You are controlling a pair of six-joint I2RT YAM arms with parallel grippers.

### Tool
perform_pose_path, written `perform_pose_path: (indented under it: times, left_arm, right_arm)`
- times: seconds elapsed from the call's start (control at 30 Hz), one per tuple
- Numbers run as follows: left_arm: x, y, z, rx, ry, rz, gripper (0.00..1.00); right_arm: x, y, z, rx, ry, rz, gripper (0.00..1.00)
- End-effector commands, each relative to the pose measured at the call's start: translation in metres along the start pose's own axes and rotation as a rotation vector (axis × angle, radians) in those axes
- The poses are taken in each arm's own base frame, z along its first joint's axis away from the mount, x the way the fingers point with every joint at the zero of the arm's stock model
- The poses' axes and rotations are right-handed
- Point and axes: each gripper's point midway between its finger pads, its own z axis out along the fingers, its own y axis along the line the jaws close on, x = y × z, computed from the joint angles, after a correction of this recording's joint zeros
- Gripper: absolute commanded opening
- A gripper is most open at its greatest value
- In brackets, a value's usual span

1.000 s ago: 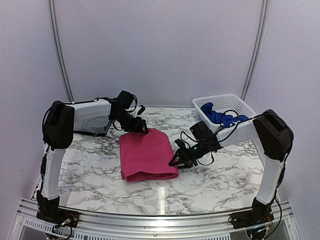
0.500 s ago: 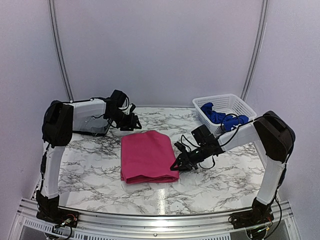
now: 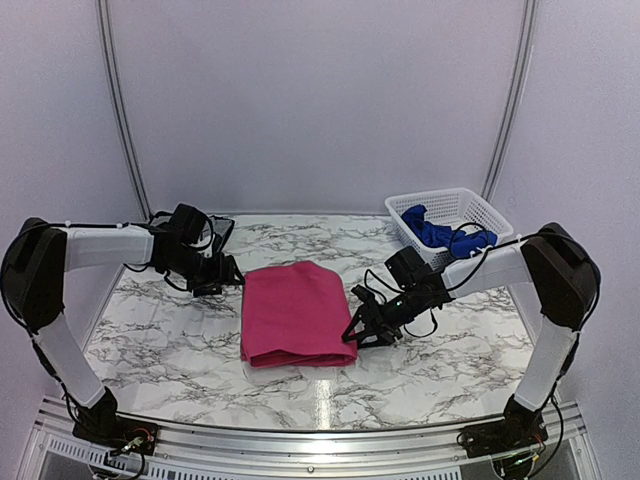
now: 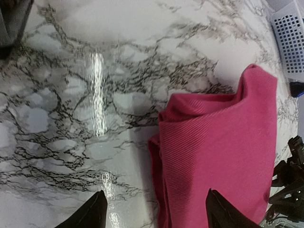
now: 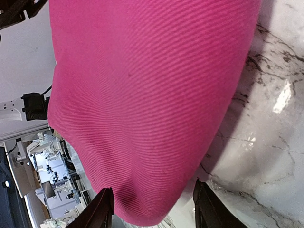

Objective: Fold and stack the mixed laundry pile
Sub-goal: Adjust the square-folded trousers at the center of the board.

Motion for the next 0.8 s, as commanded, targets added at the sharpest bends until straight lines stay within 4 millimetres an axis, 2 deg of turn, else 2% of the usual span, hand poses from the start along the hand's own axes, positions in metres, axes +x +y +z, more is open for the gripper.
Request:
perform_pose_path:
  times: [0.0,0.23,0.33,0.4,0.5,0.57,0.63,0.77]
  left_arm:
    - [-0.001,-0.014,0.017,0.078,0.000,-0.020,0.73]
    - [0.004,-0.032,0.036,0.134,0.039,0.008,0.61]
    - [0.001,-0.036,0.039,0.154,0.037,0.005,0.49]
    - [-0.003,-0.042,0.040,0.176,0.037,0.011,0.35]
    - [-0.016,-0.052,0.030,0.194,-0.001,0.034,0.16]
    - [-0.026,-0.064,0.018,0.213,-0.035,0.064,0.08]
    - [-0.032,-0.073,0.009,0.222,-0.047,0.095,0.03]
    - [-0.043,-0.095,-0.007,0.249,-0.066,0.161,0.03]
  right_arm:
    - [-0.002,-0.004,-0.007,0.016,-0.010,-0.015,0.53]
    - [-0.003,-0.007,-0.008,0.030,-0.013,-0.012,0.53]
    - [-0.002,-0.007,-0.009,0.030,-0.018,-0.008,0.53]
    - [-0.002,-0.007,-0.009,0.030,-0.020,-0.007,0.53]
    - [-0.001,-0.008,-0.009,0.034,-0.017,-0.004,0.53]
    - [0.000,-0.009,-0.009,0.035,-0.015,-0.001,0.53]
    - [0.002,-0.010,-0.008,0.037,-0.012,0.001,0.53]
    - [0.004,-0.013,-0.007,0.042,-0.008,0.006,0.53]
